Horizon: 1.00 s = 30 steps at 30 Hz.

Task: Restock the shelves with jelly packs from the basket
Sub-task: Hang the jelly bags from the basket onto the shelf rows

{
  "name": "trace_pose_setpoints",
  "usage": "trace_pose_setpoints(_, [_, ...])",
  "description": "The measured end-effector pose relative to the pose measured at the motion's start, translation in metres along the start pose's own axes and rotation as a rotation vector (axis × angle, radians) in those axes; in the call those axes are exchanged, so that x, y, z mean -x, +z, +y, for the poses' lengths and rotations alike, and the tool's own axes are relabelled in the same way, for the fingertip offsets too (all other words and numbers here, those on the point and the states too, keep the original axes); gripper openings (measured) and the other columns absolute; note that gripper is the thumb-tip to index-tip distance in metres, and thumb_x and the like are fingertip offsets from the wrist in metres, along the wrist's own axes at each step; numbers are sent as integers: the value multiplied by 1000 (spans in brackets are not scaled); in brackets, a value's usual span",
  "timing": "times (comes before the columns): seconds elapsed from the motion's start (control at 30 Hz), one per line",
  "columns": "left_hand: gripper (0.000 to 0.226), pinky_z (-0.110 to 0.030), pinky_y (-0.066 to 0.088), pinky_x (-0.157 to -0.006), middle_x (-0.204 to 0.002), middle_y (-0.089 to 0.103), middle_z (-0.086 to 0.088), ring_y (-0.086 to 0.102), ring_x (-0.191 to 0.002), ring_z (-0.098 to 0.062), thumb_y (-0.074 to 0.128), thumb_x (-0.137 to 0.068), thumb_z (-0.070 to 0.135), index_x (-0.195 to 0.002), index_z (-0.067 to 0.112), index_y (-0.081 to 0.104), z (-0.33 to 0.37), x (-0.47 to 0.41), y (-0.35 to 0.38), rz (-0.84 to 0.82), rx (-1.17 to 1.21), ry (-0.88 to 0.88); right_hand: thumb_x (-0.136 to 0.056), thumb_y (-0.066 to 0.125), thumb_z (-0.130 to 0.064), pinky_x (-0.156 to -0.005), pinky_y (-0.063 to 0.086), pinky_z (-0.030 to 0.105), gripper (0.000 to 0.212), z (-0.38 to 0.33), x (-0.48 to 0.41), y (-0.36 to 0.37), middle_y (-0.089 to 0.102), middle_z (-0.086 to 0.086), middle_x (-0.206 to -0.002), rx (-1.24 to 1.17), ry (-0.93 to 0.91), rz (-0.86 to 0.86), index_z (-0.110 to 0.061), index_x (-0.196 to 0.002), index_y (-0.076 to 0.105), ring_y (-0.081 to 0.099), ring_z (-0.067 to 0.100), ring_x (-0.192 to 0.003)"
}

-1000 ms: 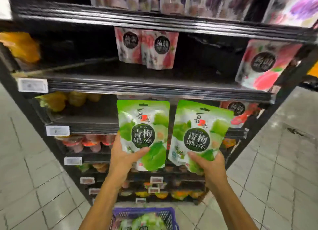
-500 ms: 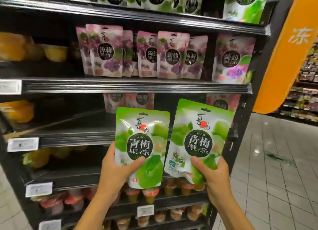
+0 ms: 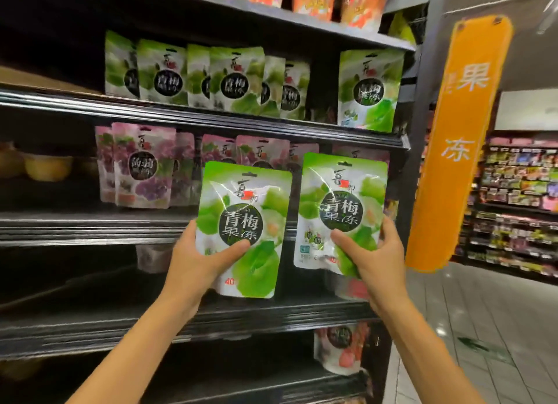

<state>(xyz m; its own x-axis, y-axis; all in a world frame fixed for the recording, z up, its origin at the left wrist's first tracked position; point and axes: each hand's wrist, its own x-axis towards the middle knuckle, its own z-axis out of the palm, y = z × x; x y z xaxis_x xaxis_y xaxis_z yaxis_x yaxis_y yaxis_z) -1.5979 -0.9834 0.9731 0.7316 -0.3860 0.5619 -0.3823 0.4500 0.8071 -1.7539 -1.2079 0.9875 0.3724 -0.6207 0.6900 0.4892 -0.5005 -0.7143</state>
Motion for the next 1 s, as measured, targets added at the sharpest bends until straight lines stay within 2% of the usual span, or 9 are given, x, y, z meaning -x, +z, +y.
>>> trace_pose_setpoints(0.07, [61,-39,61,-72,-107,74,-3,73,-96,-24,94,-55,27,-107,31,63,2,-12,11,-5,7,19,-62,91,-41,-73,57,19,66,-3,-19,-7,71,-9,-109,14,-42,10,-37,-120,58,70,8,-96])
trace_pose_setpoints(0.2, [66,-36,60,-68,-106,74,-5,73,-95,-25,95,-53,27,-111,25,62,17,-39,33,-25,32,62,-59,91,-47,-79,56,30,59,-22,-68,-16,70,-9,-109,18,-93,34,-49,-108,58,70,9,-97])
trace_pose_setpoints(0.33, [68,-39,60,-72,-105,75,-4,73,-94,-24,92,-50,36,-110,24,63,46,-75,57,-30,24,121,-58,91,-43,-72,58,25,60,-51,-130,-13,72,-5,-102,7,-117,51,-35,-108,59,72,11,-91])
trace_pose_setpoints(0.47, [63,-40,58,-78,-104,75,-5,72,-96,-26,92,-53,24,-109,19,64,72,-109,84,-46,23,161,-61,92,-35,-84,59,42,70,-68,-192,0,70,2,-109,-2,-58,18,-19,-120,58,71,19,-95])
trace_pose_setpoints(0.6, [71,-39,59,-81,-104,75,-6,73,-96,-23,89,-50,22,-114,13,61,96,-133,105,-57,35,164,-62,91,-36,-93,55,45,79,-78,-238,19,65,6,-119,50,-35,14,-12,-127,55,65,25,-105])
trace_pose_setpoints(0.67, [71,-37,61,-76,-103,76,-6,74,-92,-21,86,-50,25,-116,12,61,109,-143,113,-64,55,127,-62,92,-32,-91,56,45,78,-79,-256,27,65,8,-119,36,-21,15,-12,-127,54,65,27,-106])
trace_pose_setpoints(0.8, [59,-22,57,-59,-94,77,-1,74,-82,-11,86,-56,23,-110,14,64,124,-158,125,-48,18,113,-63,92,-26,-90,56,48,75,-80,-281,37,64,12,-120,-1,9,25,-8,-125,54,64,31,-109])
trace_pose_setpoints(0.93, [70,-39,56,-87,-108,74,-4,71,-100,-24,90,-60,27,-122,12,61,127,-171,133,-5,-64,88,-65,91,-30,-98,50,46,79,-78,-285,41,59,10,-126,142,-87,84,-9,-128,47,58,29,-117])
trace_pose_setpoints(1.0, [66,-43,55,-90,-108,73,-3,70,-100,-23,90,-61,27,-120,14,63,127,-177,139,17,-87,90,-68,89,-32,-102,47,45,81,-73,-282,42,56,8,-129,204,-128,60,-11,-131,43,55,27,-119])
